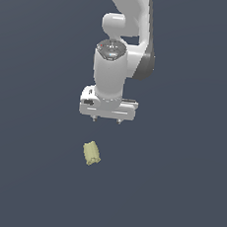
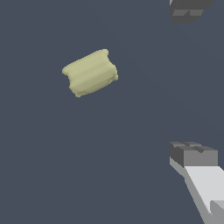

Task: Pick up the object and move it to a goal position.

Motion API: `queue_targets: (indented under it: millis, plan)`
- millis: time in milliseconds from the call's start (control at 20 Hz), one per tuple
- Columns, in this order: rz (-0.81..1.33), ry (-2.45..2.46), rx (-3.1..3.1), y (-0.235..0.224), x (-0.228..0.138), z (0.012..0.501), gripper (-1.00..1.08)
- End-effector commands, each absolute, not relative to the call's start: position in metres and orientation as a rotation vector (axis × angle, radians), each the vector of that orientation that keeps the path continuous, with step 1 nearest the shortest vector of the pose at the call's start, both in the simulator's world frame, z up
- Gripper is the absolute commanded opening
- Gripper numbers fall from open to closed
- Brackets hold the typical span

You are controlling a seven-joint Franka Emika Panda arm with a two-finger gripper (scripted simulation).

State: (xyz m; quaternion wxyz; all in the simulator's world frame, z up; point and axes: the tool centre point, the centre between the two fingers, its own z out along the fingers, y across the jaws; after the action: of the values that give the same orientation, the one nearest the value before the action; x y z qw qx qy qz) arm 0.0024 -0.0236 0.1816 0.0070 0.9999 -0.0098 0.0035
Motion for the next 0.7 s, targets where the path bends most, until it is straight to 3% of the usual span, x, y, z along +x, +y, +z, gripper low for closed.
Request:
queue_targets:
  millis: [0, 650]
  plan:
    - [0.011, -0.031, 3.127, -0.024, 0.002, 0.182, 1.00]
    - [0.009, 0.092, 3.117, -0.003, 0.003, 0.190, 1.00]
